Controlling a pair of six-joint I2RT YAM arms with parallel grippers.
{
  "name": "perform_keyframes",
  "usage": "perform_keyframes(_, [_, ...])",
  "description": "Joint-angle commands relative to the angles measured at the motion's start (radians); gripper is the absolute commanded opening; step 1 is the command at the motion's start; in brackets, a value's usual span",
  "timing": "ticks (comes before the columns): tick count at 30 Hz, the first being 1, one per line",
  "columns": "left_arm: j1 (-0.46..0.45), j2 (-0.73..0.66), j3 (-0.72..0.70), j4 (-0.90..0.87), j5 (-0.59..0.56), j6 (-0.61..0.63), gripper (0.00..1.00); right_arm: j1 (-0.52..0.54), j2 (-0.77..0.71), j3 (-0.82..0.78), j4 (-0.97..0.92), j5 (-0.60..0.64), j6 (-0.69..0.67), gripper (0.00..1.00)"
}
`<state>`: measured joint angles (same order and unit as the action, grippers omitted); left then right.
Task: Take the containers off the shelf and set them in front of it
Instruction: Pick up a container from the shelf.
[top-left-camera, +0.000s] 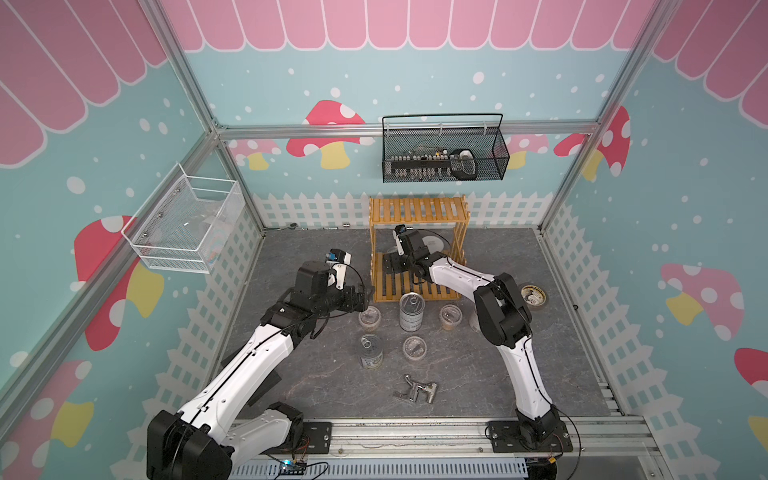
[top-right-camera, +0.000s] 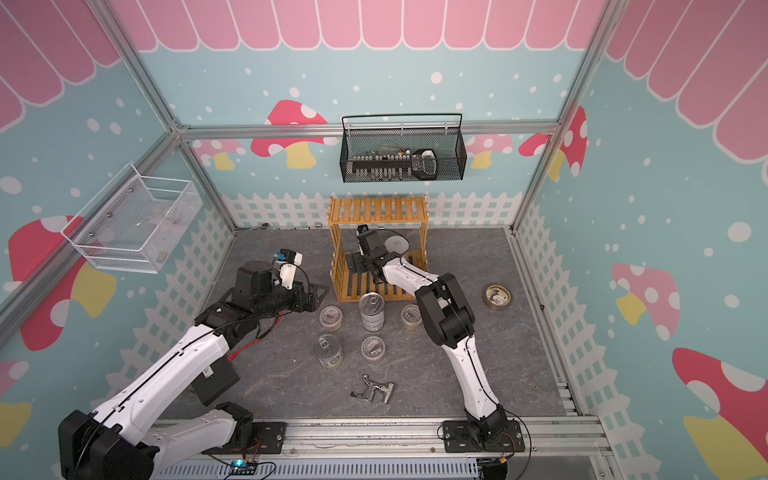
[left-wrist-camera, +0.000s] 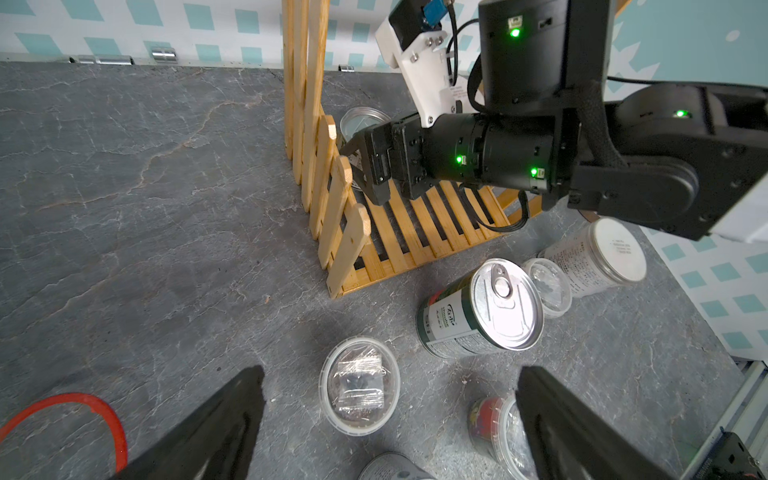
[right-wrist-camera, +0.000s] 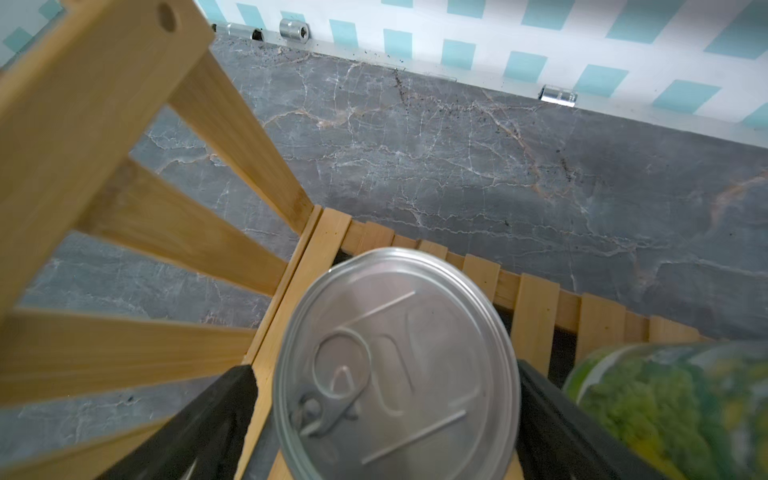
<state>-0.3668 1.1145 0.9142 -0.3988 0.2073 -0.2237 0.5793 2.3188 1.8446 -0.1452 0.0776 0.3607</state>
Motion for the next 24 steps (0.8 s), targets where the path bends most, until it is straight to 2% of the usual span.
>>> perform_keyframes(1, [0.008,-0.001,-0.015,0.002,0.022,0.007,0.98,-0.009,0.043,0.056,-0.039,0.029,0.012,0.98])
perform_keyframes(9, [0.008,-0.015,-0.035,0.006,0.023,0.000,0.98,-0.010,0.097,0.126,-0.058,0.032,0.018,0.93])
perform_keyframes(15, [0.007,-0.015,-0.039,0.007,0.021,0.001,0.98,-0.010,0.088,0.129,-0.056,0.009,-0.002,0.80])
perform_keyframes(18, [0.007,-0.010,-0.038,0.010,0.023,0.001,0.98,-0.009,0.060,0.091,-0.051,0.003,-0.013,0.73])
perform_keyframes(24, [0.008,-0.002,-0.036,0.014,0.027,0.004,0.98,0.005,-0.077,-0.079,0.040,-0.028,-0.043,0.68])
